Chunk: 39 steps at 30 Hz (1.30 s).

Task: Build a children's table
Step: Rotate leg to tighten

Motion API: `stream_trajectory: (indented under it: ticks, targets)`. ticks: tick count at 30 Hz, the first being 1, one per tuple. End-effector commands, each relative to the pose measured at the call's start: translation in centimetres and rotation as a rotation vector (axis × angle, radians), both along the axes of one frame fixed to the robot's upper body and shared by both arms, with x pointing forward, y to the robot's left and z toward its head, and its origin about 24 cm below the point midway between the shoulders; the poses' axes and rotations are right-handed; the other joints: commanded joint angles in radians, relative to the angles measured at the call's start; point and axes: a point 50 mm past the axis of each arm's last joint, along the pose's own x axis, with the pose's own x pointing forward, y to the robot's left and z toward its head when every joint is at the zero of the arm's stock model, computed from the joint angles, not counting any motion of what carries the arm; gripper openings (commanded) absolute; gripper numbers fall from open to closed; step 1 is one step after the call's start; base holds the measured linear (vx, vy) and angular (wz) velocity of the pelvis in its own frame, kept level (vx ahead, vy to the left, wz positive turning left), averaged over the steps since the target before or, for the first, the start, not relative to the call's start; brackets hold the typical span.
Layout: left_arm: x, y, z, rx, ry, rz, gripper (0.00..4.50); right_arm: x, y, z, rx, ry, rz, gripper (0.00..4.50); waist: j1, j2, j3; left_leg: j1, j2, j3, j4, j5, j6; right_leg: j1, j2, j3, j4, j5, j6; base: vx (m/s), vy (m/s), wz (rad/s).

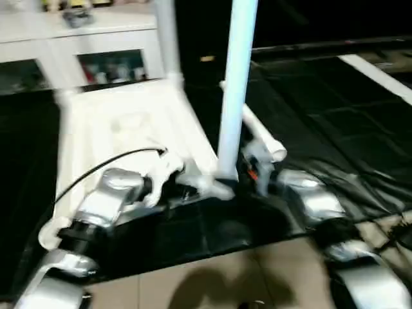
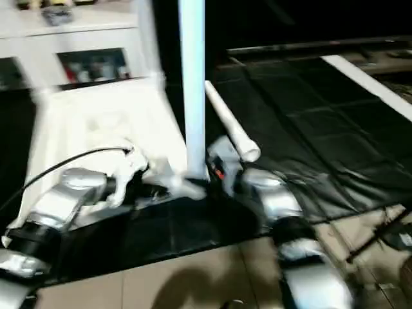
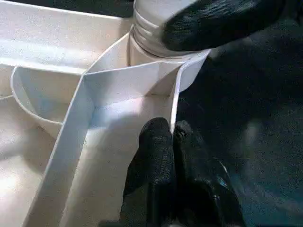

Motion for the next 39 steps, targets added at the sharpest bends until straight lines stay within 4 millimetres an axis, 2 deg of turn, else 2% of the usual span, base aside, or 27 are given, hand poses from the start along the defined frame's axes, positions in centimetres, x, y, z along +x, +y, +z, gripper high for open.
stream_trajectory:
  ticks: [1,2,4,5,6,7,9,10,11,13,15,16,18,21,26,28,33,36,39]
  targets:
    - [1.3,-1.9,2.8,-0.071,-0.115,0.087,0.0,-0.4,3.8,-0.4,0.016,0.039,-0.001,2.67,0.006,-0.006,-0.075,-0.02,-0.037,0.027,-0.062,-0.158,0.05,0.082,-0.026,0.022,-0.079,-0.407,-0.147,0.0,0.0,0.0]
    - [1.3,-2.3,3.0,-0.075,-0.125,0.127,0.0,-0.1,4.1,-0.2,0.008,0.026,-0.057,2.67,0.005,-0.011,-0.076,-0.02,-0.036,0.027,-0.062,-0.154,0.051,0.082,-0.026,0.022,-0.077,-0.395,-0.151,0.0,0.0,0.0]
    - [1.3,-2.7,3.1,-0.08,-0.132,0.145,0.0,0.2,4.1,0.0,-0.002,-0.004,-0.093,2.67,0.002,-0.007,-0.079,-0.022,-0.036,0.026,-0.061,-0.14,0.061,0.083,-0.026,0.023,-0.071,-0.352,-0.166,0.0,0.0,0.0]
    - [1.2,-3.0,3.2,-0.082,-0.136,0.147,0.0,0.3,4.1,0.1,0.009,-0.017,-0.102,2.67,0.003,-0.01,-0.082,-0.022,-0.034,0.027,-0.06,-0.122,0.072,0.083,-0.026,0.026,-0.065,-0.302,-0.185,0.0,0.0,0.0]
    - [1.2,-3.1,3.2,-0.082,-0.139,0.146,0.0,0.3,4.2,0.3,0.023,-0.019,-0.101,2.67,0.003,-0.009,-0.084,-0.023,-0.034,0.027,-0.059,-0.109,0.079,0.085,-0.026,0.027,-0.061,-0.271,-0.196,0.0,0.0,0.0]
    - [1.1,-3.2,3.3,-0.079,-0.141,0.146,0.0,0.3,4.2,0.4,0.052,-0.016,-0.098,2.67,0.005,-0.009,-0.085,-0.024,-0.033,0.027,-0.057,-0.085,0.102,0.086,-0.024,0.029,-0.054,-0.194,-0.227,0.0,0.0,0.0]
    - [1.1,-3.3,3.4,-0.072,-0.148,0.144,0.0,0.3,4.2,0.5,0.067,-0.018,-0.093,2.67,0.009,-0.008,-0.088,-0.024,-0.033,0.028,-0.054,-0.057,0.123,0.088,-0.025,0.03,-0.047,-0.136,-0.248,0.0,0.0,0.0]
    - [1.0,-3.3,3.4,-0.07,-0.151,0.143,0.0,0.3,4.2,0.6,0.071,-0.023,-0.089,3.23,0.011,-0.008,-0.089,-0.024,-0.033,0.028,-0.054,-0.047,0.129,0.088,-0.025,0.031,-0.045,-0.121,-0.253,0.0,0.0,0.0]
    - [0.9,-3.2,3.3,-0.064,-0.153,0.128,0.0,0.3,4.0,0.7,0.077,-0.032,-0.075,3.23,0.013,-0.003,-0.088,-0.024,-0.033,0.027,-0.053,-0.035,0.138,0.087,-0.025,0.031,-0.042,-0.102,-0.264,0.0,0.0,0.0]
    - [0.7,-3.2,3.2,-0.058,-0.148,0.108,0.0,0.3,3.7,0.8,0.075,-0.044,-0.068,3.37,0.012,-0.006,-0.085,-0.025,-0.033,0.029,-0.054,-0.063,0.143,0.089,-0.026,0.03,-0.047,-0.128,-0.264,0.0,0.0,0.0]
    - [0.5,-3.1,3.1,-0.049,-0.15,0.085,0.0,0.2,3.3,0.8,0.072,-0.054,-0.049,3.58,0.012,-0.004,-0.083,-0.023,-0.031,0.029,-0.056,-0.094,0.131,0.088,-0.027,0.03,-0.051,-0.171,-0.254,0.0,0.0,0.0]
    - [0.5,-3.0,3.1,-0.047,-0.146,0.08,0.0,0.2,3.1,0.8,0.072,-0.058,-0.041,3.82,0.011,-0.005,-0.081,-0.023,-0.031,0.03,-0.056,-0.107,0.124,0.088,-0.027,0.03,-0.054,-0.189,-0.249,0.0,0.0,0.0]
    - [0.4,-2.7,3.0,-0.038,-0.15,0.047,0.0,0.1,2.5,0.8,0.083,-0.063,-0.014,3.89,0.012,-0.004,-0.081,-0.022,-0.031,0.029,-0.057,-0.121,0.117,0.088,-0.027,0.03,-0.055,-0.206,-0.24,0.0,0.0,0.0]
    - [0.2,-2.1,2.7,-0.013,-0.136,0.001,0.0,0.1,1.3,1.1,0.08,-0.084,0.021,4.24,0.014,-0.003,-0.08,-0.021,-0.03,0.028,-0.058,-0.122,0.112,0.087,-0.027,0.03,-0.056,-0.209,-0.237,0.0,0.0,0.0]
    - [-0.4,-1.0,2.5,0.018,-0.138,-0.149,0.0,-0.2,-0.8,1.5,0.035,-0.114,0.14,4.47,0.02,-0.006,-0.082,-0.021,-0.03,0.029,-0.056,-0.117,0.119,0.087,-0.027,0.032,-0.053,-0.193,-0.242,0.0,0.0,0.0]
    - [-0.9,-0.4,2.3,0.034,-0.123,-0.253,0.0,-0.4,-1.9,1.8,0.01,-0.12,0.22,4.47,0.029,-0.008,-0.08,-0.018,-0.028,0.03,-0.057,-0.13,0.122,0.083,-0.027,0.032,-0.055,-0.213,-0.239,0.0,0.0,0.0]
    - [-1.6,0.4,1.9,0.064,-0.081,-0.401,0.0,-1.1,-3.6,2.4,-0.027,-0.095,0.395,4.47,0.059,-0.001,-0.079,-0.008,-0.02,0.033,-0.058,-0.137,0.118,0.076,-0.025,0.033,-0.051,-0.21,-0.244,0.0,0.0,0.0]
    - [-2.1,0.7,1.7,0.064,-0.058,-0.472,0.0,-1.5,-4.1,2.4,-0.064,-0.094,0.466,4.47,0.068,-0.006,-0.078,-0.007,-0.019,0.035,-0.061,-0.156,0.107,0.077,-0.026,0.038,-0.047,-0.204,-0.248,0.0,0.0,0.0]
    - [-2.5,0.8,1.6,0.062,-0.034,-0.526,0.0,-1.8,-4.3,2.4,-0.092,-0.092,0.522,4.47,0.075,-0.009,-0.077,-0.007,-0.02,0.037,-0.062,-0.176,0.097,0.078,-0.029,0.038,-0.054,-0.265,-0.227,0.0,0.0,0.0]
